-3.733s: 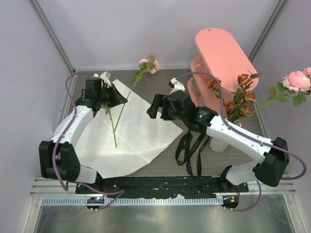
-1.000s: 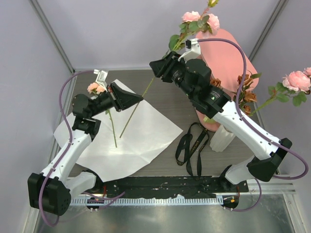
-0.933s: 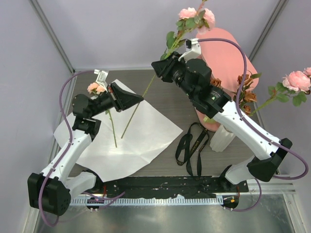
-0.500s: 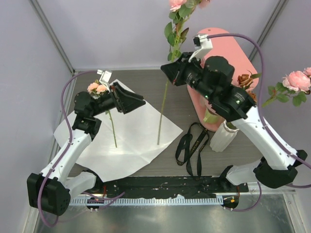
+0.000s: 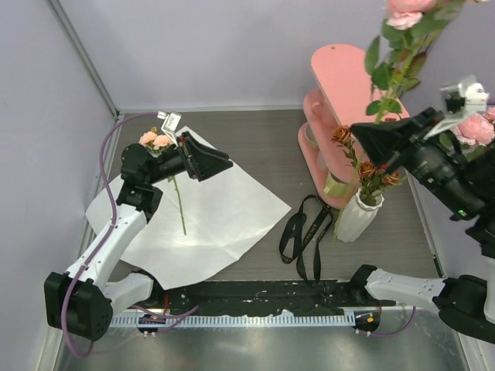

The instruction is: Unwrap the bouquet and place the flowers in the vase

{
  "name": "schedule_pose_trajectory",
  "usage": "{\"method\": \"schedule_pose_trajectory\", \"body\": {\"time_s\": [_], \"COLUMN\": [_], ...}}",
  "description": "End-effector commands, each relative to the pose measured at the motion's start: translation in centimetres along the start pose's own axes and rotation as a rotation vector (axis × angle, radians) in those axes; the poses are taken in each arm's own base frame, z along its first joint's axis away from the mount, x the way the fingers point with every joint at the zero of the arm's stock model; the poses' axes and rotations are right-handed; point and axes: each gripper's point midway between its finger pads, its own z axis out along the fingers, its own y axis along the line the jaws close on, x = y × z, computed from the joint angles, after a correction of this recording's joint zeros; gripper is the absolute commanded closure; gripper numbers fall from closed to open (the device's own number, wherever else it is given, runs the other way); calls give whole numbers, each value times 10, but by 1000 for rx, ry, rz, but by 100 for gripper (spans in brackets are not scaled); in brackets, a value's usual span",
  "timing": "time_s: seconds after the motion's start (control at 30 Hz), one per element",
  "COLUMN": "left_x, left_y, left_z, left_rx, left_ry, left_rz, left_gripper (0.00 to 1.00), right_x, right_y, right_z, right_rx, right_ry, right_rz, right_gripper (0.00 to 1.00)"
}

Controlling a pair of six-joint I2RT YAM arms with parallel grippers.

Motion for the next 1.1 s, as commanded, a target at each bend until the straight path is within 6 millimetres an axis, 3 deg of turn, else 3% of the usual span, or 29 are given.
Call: {"method": "schedule_pose_trajectory", "body": {"time_s": [0.0,0.07,0.1,0.23,0.47,0.77,1.07], "left_x": [-9,-8,-8,-4,-1,1,1], "left_y": [-8,-7,-5,-3,-1,-1,-5], "left_z": [2,2,2,3,4,5,5], "left_rx": [24,23,21,21,12,14,24], "left_ry": [-5,-4,-2,15,29,35,41], "left_rz": [53,52,52,44,51,47,48], "left_gripper": [25,24,24,22,20,19,9], "right_x": [-3,-7,-11,-20,-43,-50,-49], "right_y": [-59,-75,-92,-121,-125,-129,-130], "right_z": [-49,-61,-70,-78,-74,-60,-48], "right_rx": [291,375,479,674,722,761,770], "right_ry": [7,-22,-42,-99,-150,-185,-209], "right_rz": [-101,-111,-127,-172,-225,-307,-348], "right_gripper": [99,99,99,99,99,99,99]}}
